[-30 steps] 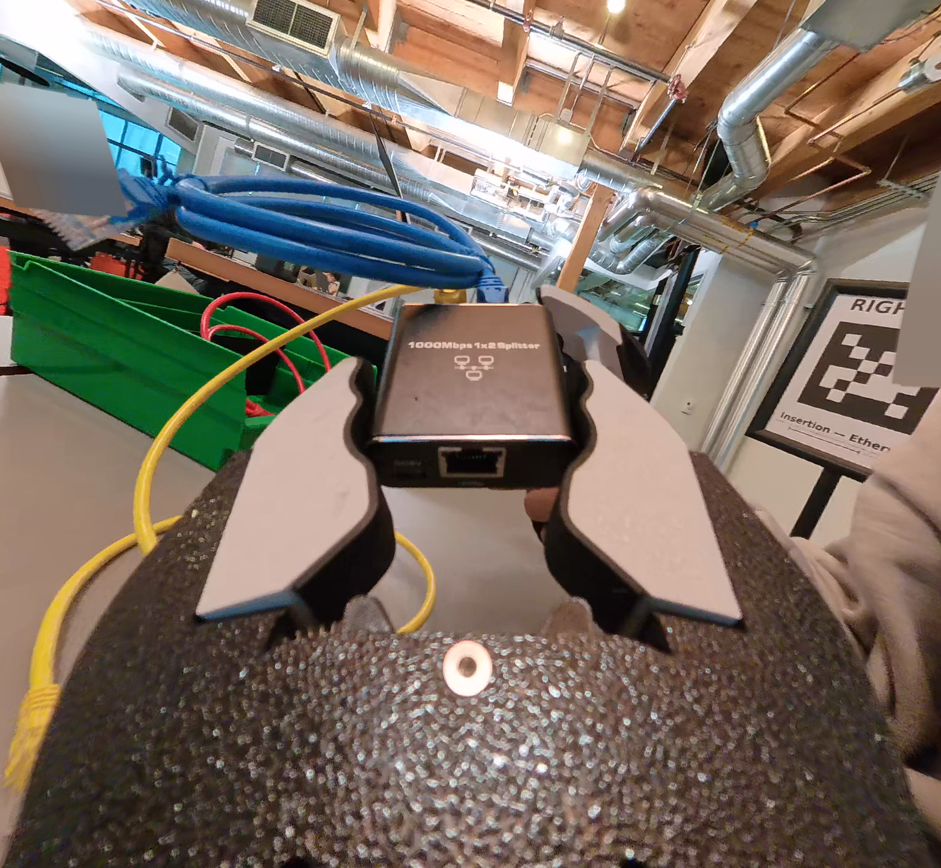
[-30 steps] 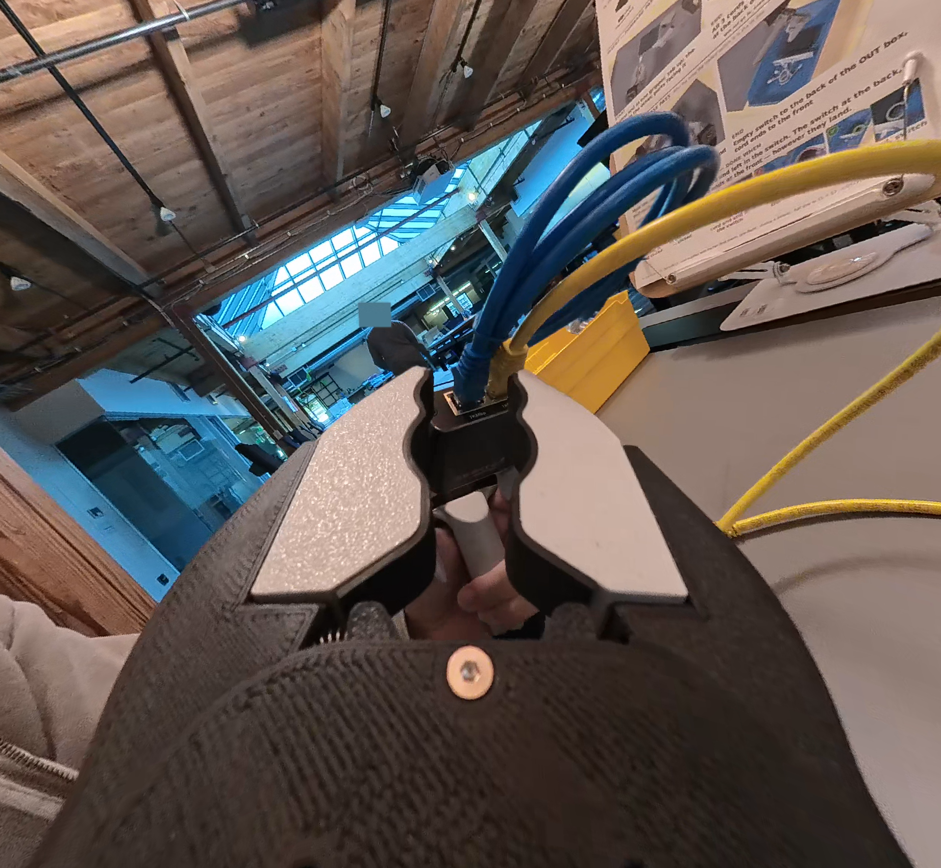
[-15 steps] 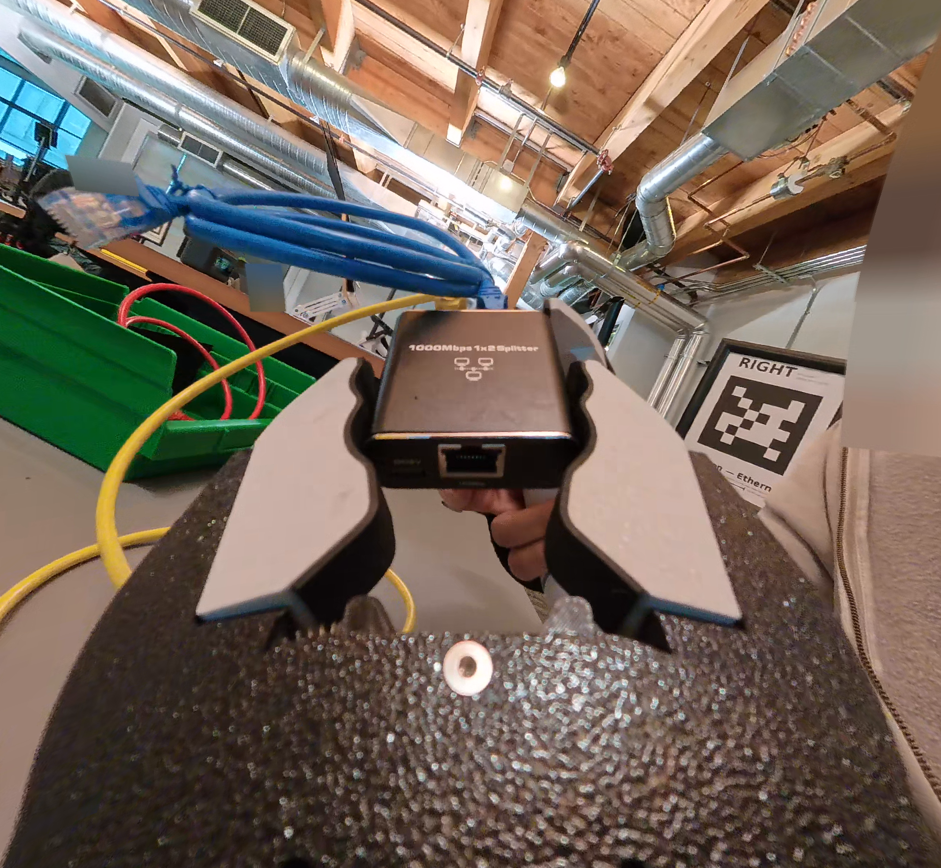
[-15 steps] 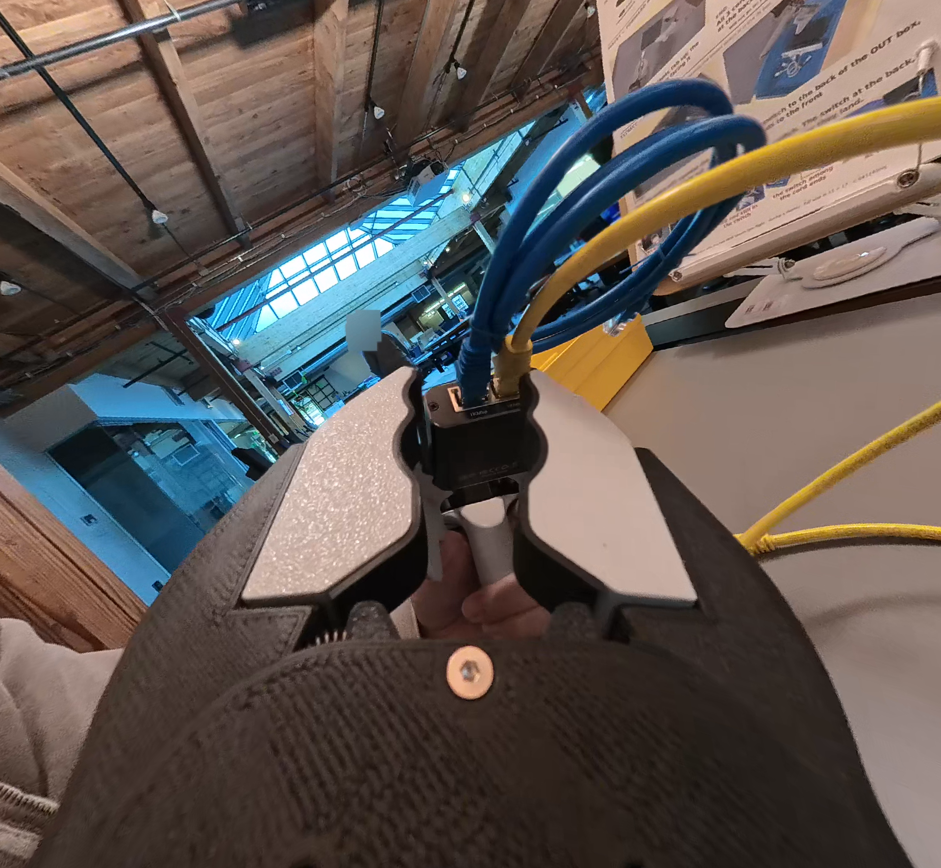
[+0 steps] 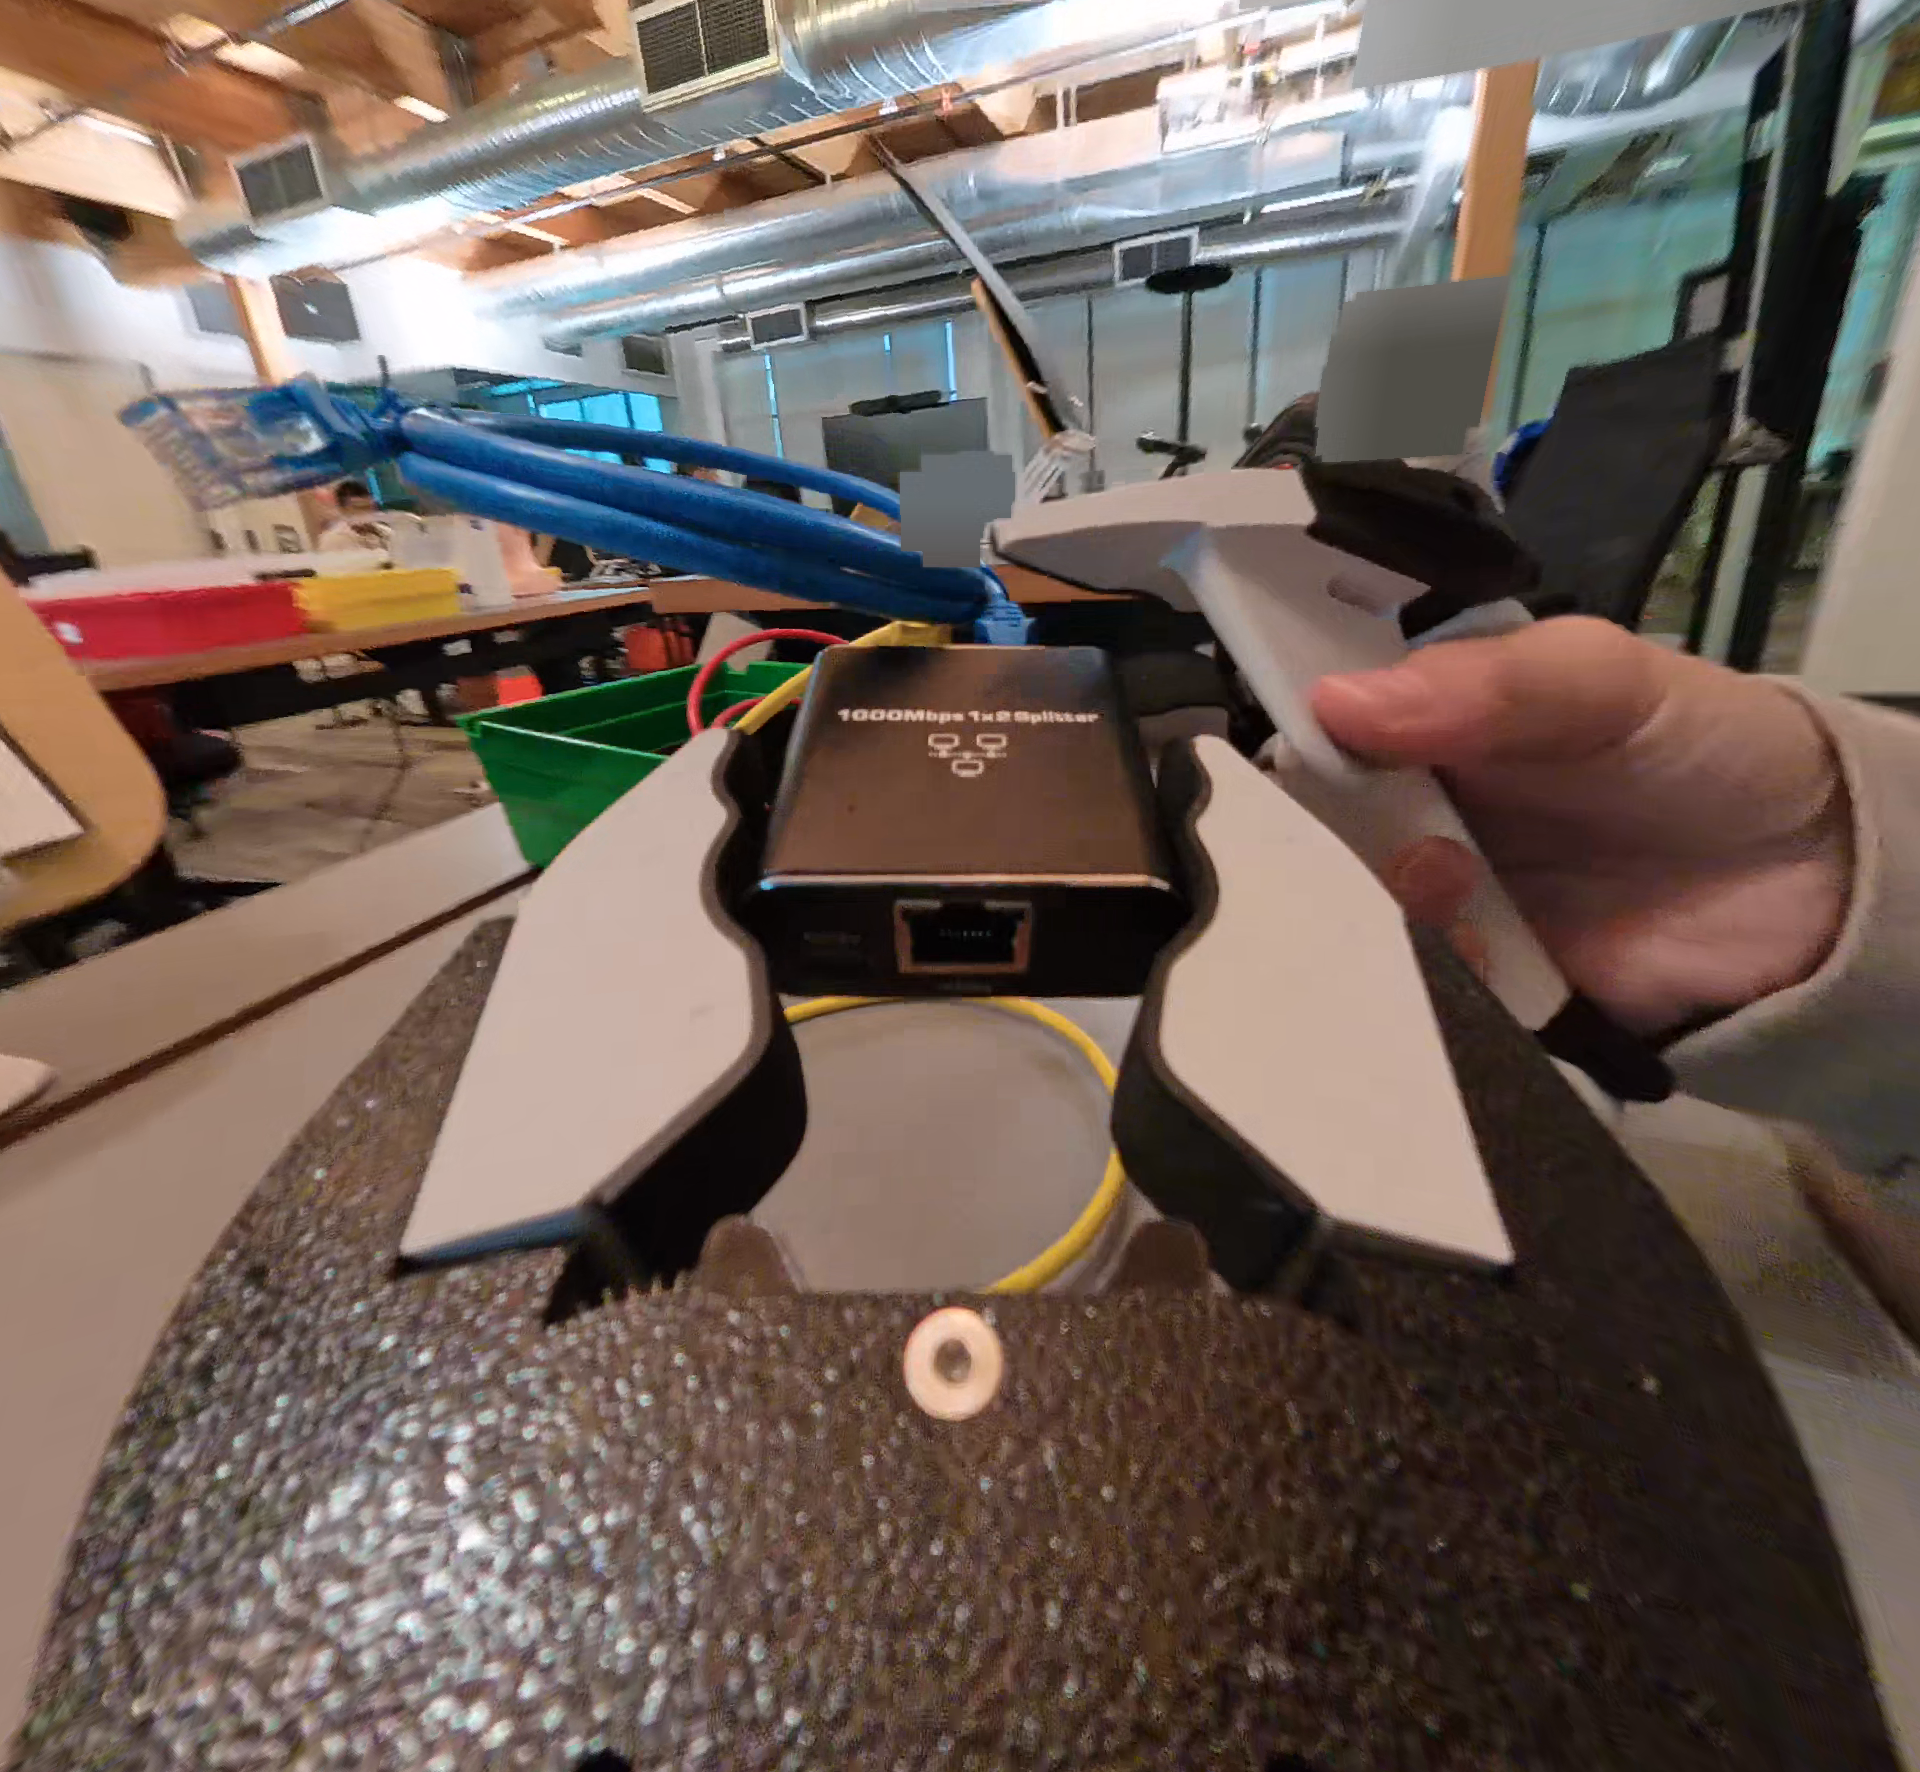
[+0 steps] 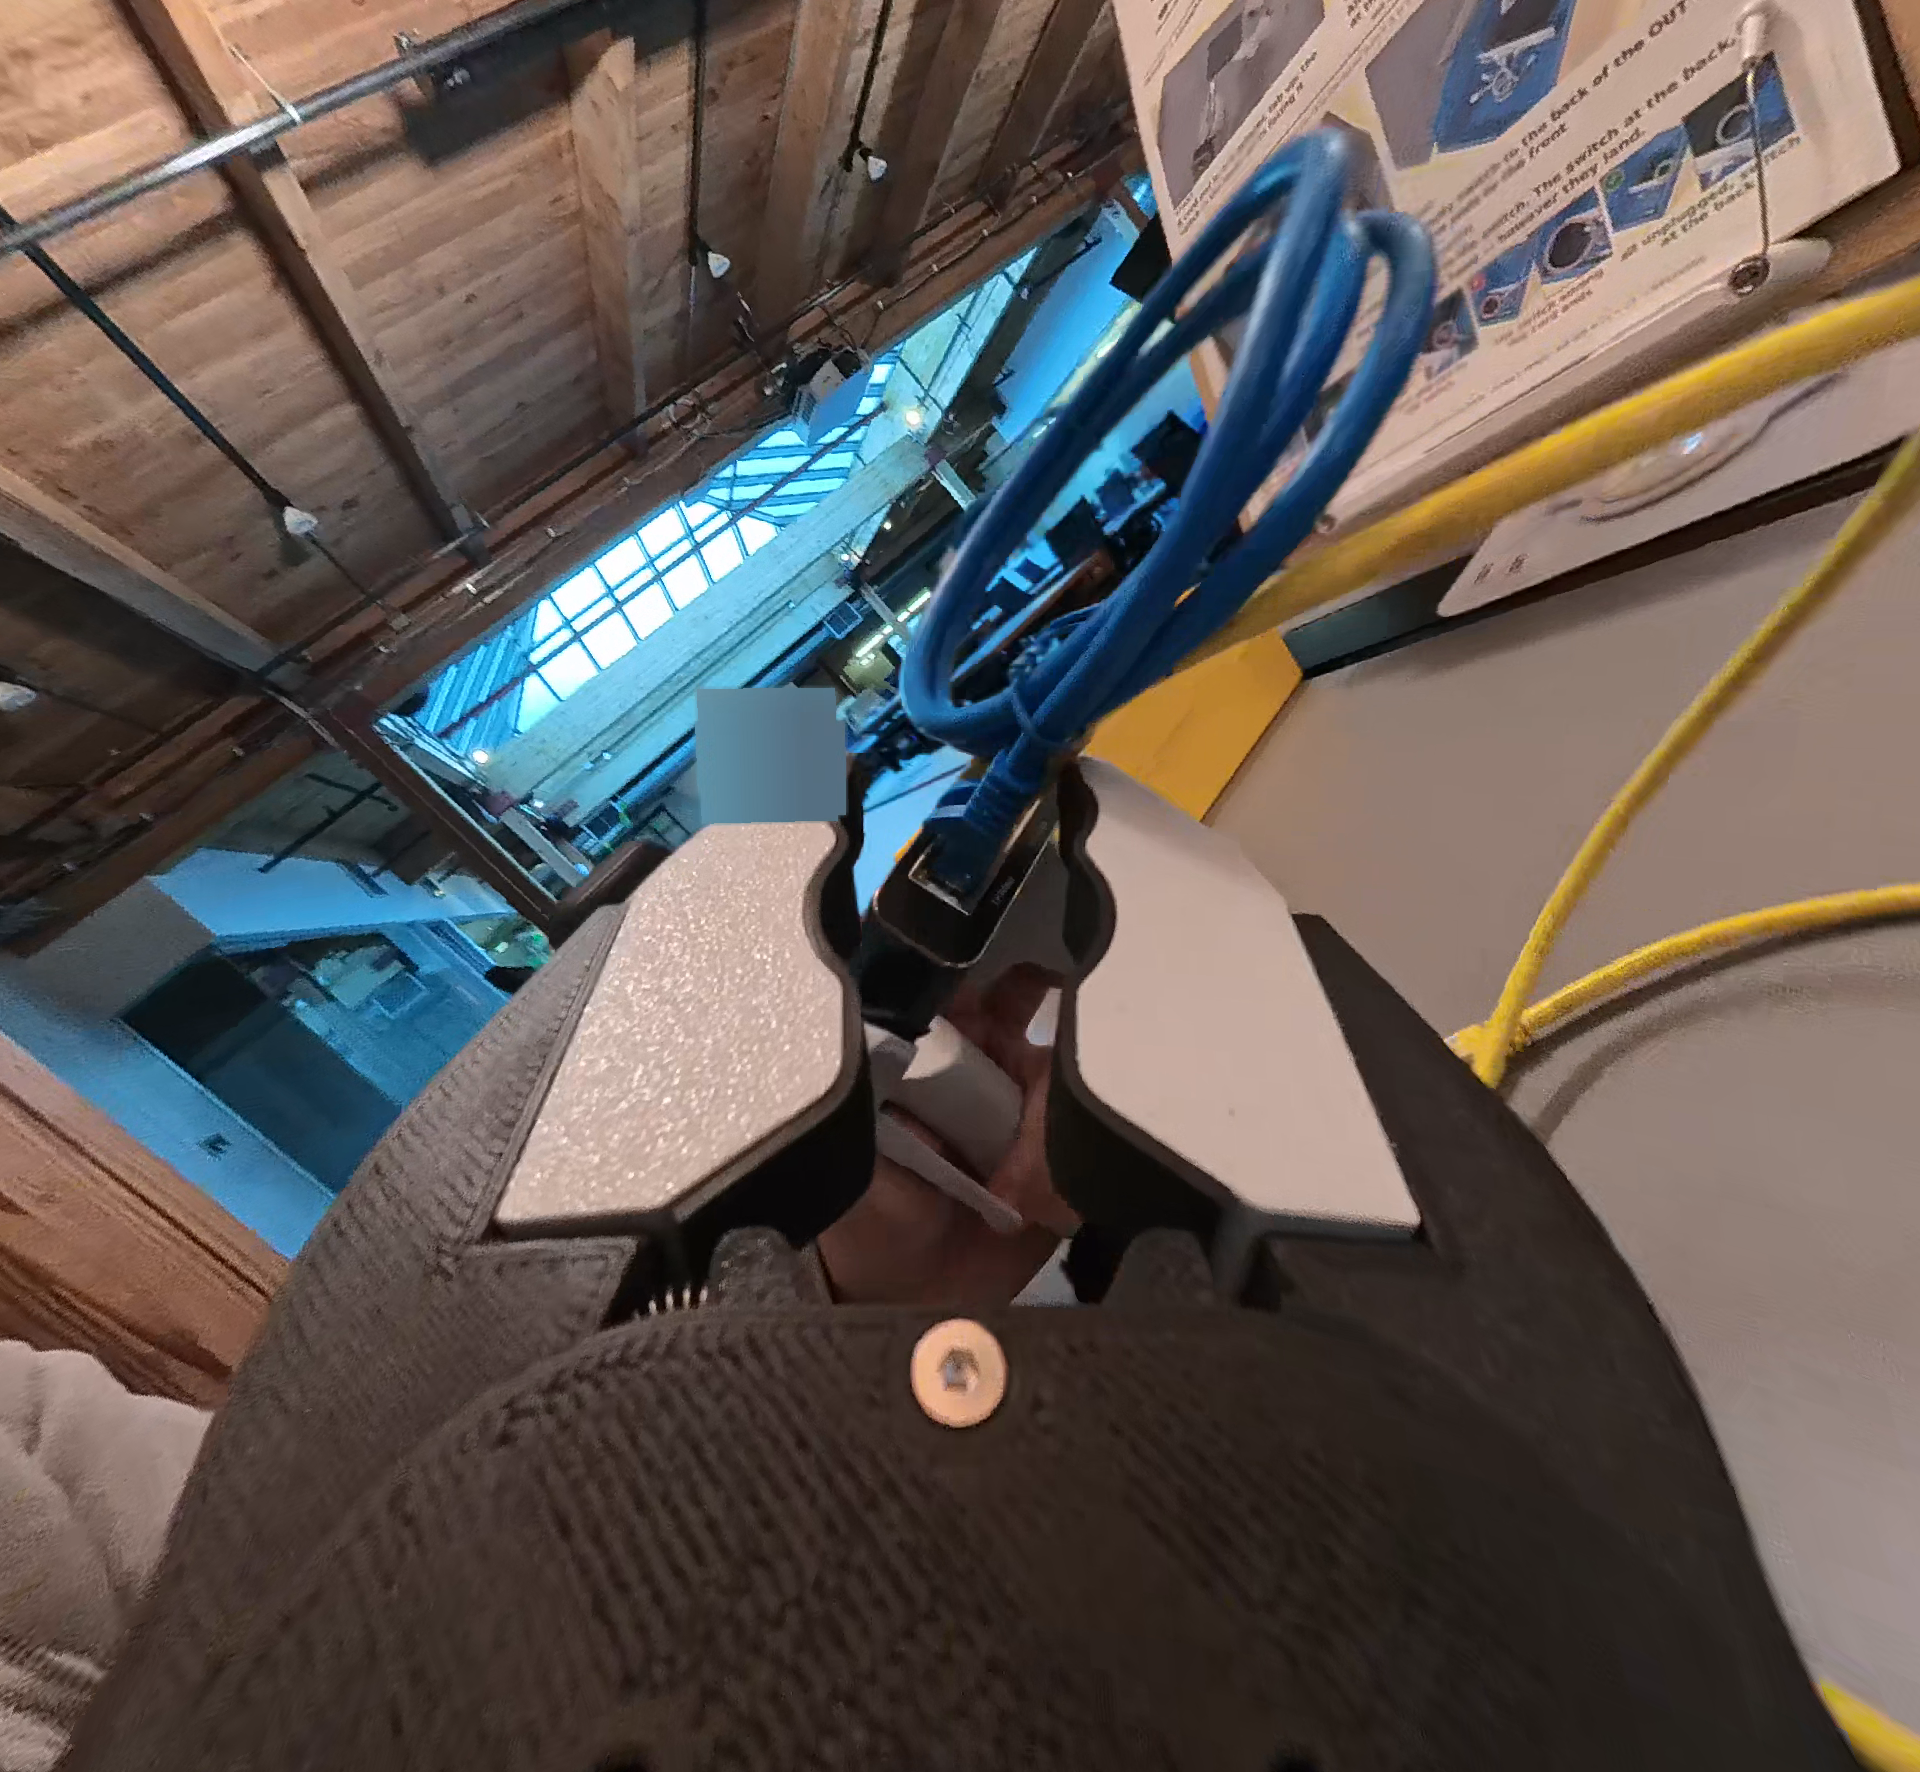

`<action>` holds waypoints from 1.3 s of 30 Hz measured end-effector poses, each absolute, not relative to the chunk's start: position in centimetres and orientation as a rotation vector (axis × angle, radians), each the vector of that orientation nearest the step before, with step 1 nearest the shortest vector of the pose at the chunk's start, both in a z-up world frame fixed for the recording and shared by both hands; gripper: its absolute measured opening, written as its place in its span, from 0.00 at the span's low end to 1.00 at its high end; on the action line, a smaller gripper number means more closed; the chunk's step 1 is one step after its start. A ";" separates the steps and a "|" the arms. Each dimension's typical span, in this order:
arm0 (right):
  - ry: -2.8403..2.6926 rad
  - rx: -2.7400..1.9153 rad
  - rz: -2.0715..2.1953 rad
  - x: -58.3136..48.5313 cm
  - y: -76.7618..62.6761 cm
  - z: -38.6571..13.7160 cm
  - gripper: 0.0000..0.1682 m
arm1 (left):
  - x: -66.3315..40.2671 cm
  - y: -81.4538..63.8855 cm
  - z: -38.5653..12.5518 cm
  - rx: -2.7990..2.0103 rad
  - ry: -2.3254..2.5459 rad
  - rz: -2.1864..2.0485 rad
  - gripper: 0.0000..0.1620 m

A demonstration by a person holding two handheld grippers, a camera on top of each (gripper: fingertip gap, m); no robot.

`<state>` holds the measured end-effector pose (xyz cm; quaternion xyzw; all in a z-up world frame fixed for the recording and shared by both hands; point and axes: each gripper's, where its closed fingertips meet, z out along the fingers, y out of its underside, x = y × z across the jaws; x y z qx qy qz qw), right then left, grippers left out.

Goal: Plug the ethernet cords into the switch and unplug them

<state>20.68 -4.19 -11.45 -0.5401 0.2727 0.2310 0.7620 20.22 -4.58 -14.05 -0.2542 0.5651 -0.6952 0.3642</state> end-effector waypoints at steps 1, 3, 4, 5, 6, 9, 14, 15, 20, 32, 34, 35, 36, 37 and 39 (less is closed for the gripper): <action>0.609 -1.155 0.523 20.9 -4.4 -11.5 0.20 | 20.2 -4.6 -14.0 -0.641 1.451 -1.752 0.46; 0.640 -1.083 0.594 21.3 -5.0 -11.3 0.17 | 20.2 -4.5 -13.9 -0.617 1.438 -1.677 0.46; 0.656 -1.056 0.636 21.5 -5.1 -11.4 0.14 | 20.2 -4.5 -13.8 -0.603 1.439 -1.646 0.46; 0.667 -1.045 0.663 21.6 -5.2 -11.6 0.11 | 20.2 -4.4 -13.8 -0.596 1.434 -1.618 0.46; 0.666 -1.045 0.685 21.5 -5.2 -11.8 0.08 | 20.2 -4.4 -13.8 -0.590 1.432 -1.589 0.46; 0.664 -1.073 0.736 20.9 -4.8 -12.2 0.14 | 20.3 -4.3 -13.9 -0.572 1.438 -1.521 0.46; 0.687 -1.030 0.763 21.0 -5.0 -12.2 0.13 | 20.4 -4.4 -14.1 -0.546 1.453 -1.462 0.46; 0.696 -1.018 0.778 21.1 -5.1 -12.3 0.12 | 20.4 -4.5 -14.1 -0.539 1.455 -1.449 0.46; 0.710 -1.014 0.796 21.2 -5.1 -12.7 0.11 | 20.3 -4.7 -14.2 -0.498 1.461 -1.376 0.46; 0.690 -1.052 0.789 20.9 -5.0 -13.1 0.10 | 20.4 -4.8 -14.3 -0.444 1.441 -1.250 0.46; 0.682 -1.070 0.810 20.5 -4.8 -13.4 0.10 | 20.5 -4.8 -14.3 -0.452 1.439 -1.248 0.46; 0.681 -1.047 0.816 20.6 -4.9 -13.3 0.09 | 20.5 -4.8 -14.3 -0.454 1.437 -1.254 0.46; 0.683 -1.028 0.824 20.6 -4.9 -13.2 0.09 | 20.5 -4.8 -14.3 -0.453 1.435 -1.255 0.46; 0.686 -1.020 0.833 20.6 -4.9 -13.2 0.09 | 20.5 -4.7 -14.3 -0.451 1.434 -1.249 0.46; 0.695 -1.019 0.823 20.7 -4.8 -13.2 0.09 | 20.5 -4.7 -14.3 -0.449 1.435 -1.240 0.46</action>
